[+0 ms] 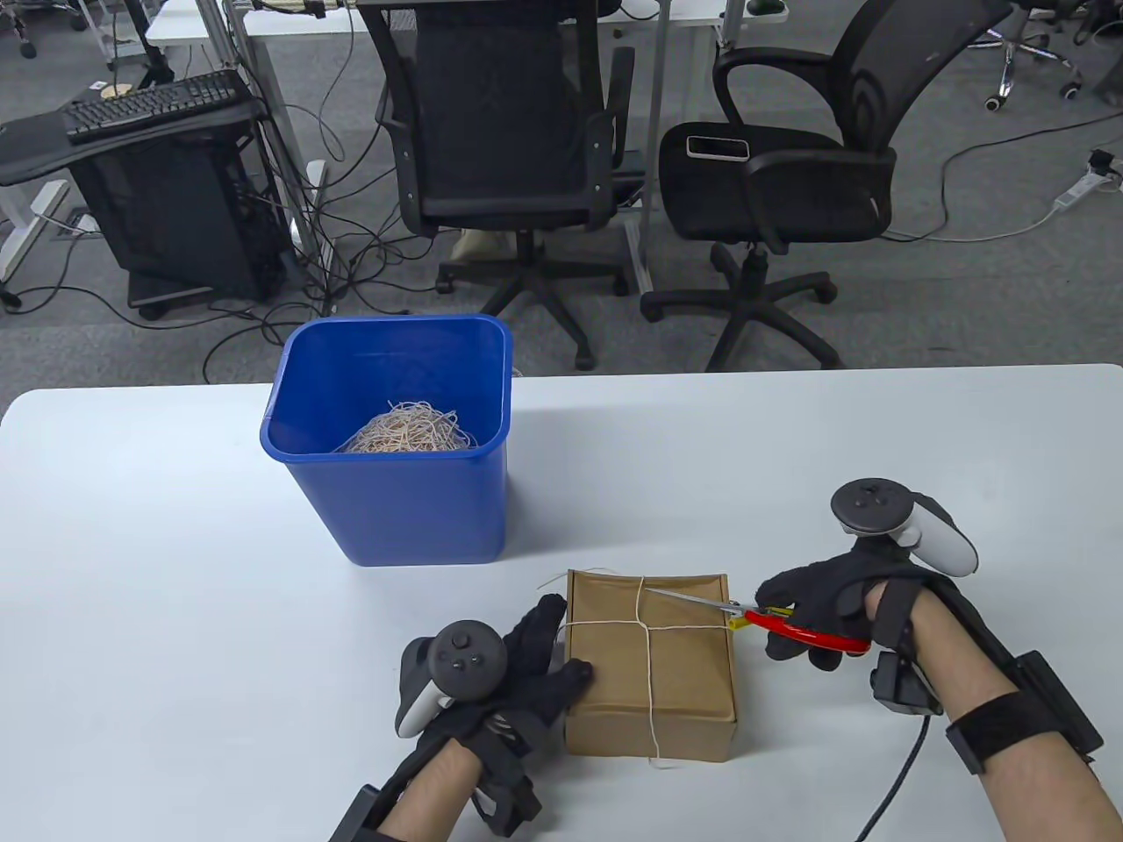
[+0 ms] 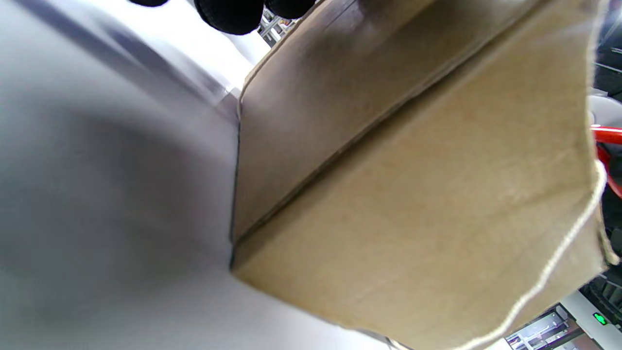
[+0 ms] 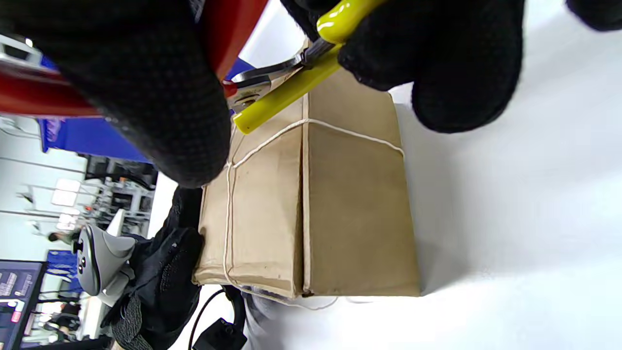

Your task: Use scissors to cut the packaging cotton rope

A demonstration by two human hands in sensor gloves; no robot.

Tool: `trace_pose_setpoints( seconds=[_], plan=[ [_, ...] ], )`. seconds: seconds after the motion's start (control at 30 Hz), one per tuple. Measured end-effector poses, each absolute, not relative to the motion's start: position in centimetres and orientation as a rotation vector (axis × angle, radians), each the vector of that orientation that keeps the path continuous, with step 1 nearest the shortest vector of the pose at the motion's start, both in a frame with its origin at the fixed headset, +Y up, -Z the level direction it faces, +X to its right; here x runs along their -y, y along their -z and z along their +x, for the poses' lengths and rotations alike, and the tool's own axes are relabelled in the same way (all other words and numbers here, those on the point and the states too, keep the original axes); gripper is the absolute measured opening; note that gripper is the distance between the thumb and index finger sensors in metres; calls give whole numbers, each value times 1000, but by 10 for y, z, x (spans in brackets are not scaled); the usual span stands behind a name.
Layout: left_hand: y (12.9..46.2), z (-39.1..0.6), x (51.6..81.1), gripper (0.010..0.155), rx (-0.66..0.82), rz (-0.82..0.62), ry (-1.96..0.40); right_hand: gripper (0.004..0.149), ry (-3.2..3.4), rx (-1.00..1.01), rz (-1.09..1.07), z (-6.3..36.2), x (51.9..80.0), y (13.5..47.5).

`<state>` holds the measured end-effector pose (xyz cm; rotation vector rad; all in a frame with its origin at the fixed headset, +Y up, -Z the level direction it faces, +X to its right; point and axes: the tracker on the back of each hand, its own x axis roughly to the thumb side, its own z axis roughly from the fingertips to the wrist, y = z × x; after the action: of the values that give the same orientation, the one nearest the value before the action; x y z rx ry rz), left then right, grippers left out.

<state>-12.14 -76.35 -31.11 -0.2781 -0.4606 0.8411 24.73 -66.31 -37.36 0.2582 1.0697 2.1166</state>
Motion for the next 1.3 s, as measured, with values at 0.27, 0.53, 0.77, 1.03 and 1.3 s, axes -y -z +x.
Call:
trace_pose_setpoints(
  seconds=[0.27,0.53,0.77,1.03,1.3],
  plan=[
    [311,-120,764,84,461,-281,-837,93,-2176,-1164,240,217,655,390],
    [310,-119,764,84,460,-281,-831,89,-2168,-1142,268,206,660,398],
    [310,-119,764,84,451,-279,-826,81,-2065,-955,432,206,673,397],
    [309,-118,764,84,444,-284,-826,83,-1872,-710,505,217,683,386],
    [309,-117,765,84,441,-289,-821,80,-1755,-213,351,246,696,367]
  ],
)
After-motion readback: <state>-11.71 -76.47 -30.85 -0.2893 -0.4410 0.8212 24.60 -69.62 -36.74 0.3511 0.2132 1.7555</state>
